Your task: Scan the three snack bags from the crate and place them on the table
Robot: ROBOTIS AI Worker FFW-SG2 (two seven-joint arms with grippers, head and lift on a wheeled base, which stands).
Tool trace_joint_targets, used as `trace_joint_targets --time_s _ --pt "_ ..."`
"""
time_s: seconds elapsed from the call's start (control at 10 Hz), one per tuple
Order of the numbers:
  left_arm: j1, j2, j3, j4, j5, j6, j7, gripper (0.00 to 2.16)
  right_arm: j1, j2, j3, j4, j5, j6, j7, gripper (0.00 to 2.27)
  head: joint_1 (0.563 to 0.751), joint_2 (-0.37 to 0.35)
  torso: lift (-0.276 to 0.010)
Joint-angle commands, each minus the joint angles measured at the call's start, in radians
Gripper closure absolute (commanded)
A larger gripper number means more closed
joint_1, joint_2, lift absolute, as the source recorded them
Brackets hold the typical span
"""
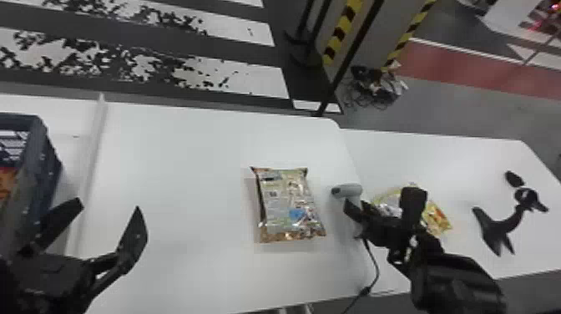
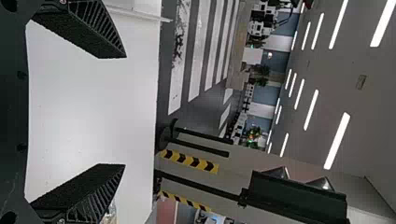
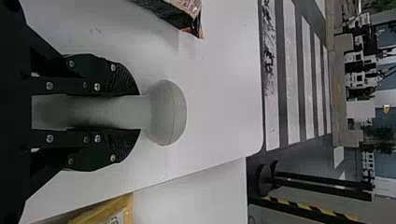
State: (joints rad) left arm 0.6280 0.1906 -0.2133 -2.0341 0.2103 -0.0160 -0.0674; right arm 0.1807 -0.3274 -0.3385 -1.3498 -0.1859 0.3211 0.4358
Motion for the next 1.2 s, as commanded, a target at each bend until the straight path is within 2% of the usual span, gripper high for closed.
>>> trace_joint_targets --time_s 0.0,0.2,0.4,0.5,0.7,0.8,0.9,1.1 --pt "-0.005 0.000 -0.003 0.002 -0.005 0.000 0.000 0.03 0.060 0.019 -0.028 -0.120 -0.037 0.040 -0.029 1.98 0.695 -0.350 -0.062" --pt "-0.016 0.000 -0.009 0.003 -0.006 0.003 0.006 0.03 0.141 0.047 -0.062 -0.301 -0.099 0.132 -0.065 1.98 0.695 -0.350 -0.062" --pt "-0.019 0.000 -0.014 -0.008 -0.006 0.006 0.006 0.03 0.204 0.090 -0.068 -0.492 -0.110 0.243 -0.083 1.98 0.695 -0.350 -0.062" --pt "-0.019 0.000 -0.018 -0.009 -0.006 0.006 0.006 0.03 0.233 0.116 -0.059 -0.585 -0.113 0.286 -0.106 1.98 0.695 -0.350 -0.062" --pt "-0.019 0.001 -0.020 -0.014 -0.006 0.006 0.006 0.03 0.283 0.136 0.010 -0.732 -0.103 0.332 -0.192 1.98 0.695 -0.350 -0.062" --pt "-0.017 0.001 -0.020 -0.017 -0.006 0.006 0.006 0.03 0.284 0.156 0.042 -0.762 -0.092 0.353 -0.196 1.98 0.695 -0.350 -0.062" --pt "-0.017 0.003 -0.020 -0.023 -0.006 0.009 0.006 0.03 0.284 0.156 0.082 -0.772 -0.087 0.356 -0.219 1.98 0.695 -0.348 -0.062" --pt "-0.017 0.006 -0.020 -0.031 -0.005 0.015 0.006 0.03 0.273 0.179 0.150 -0.770 -0.050 0.356 -0.239 1.98 0.695 -0.292 -0.062"
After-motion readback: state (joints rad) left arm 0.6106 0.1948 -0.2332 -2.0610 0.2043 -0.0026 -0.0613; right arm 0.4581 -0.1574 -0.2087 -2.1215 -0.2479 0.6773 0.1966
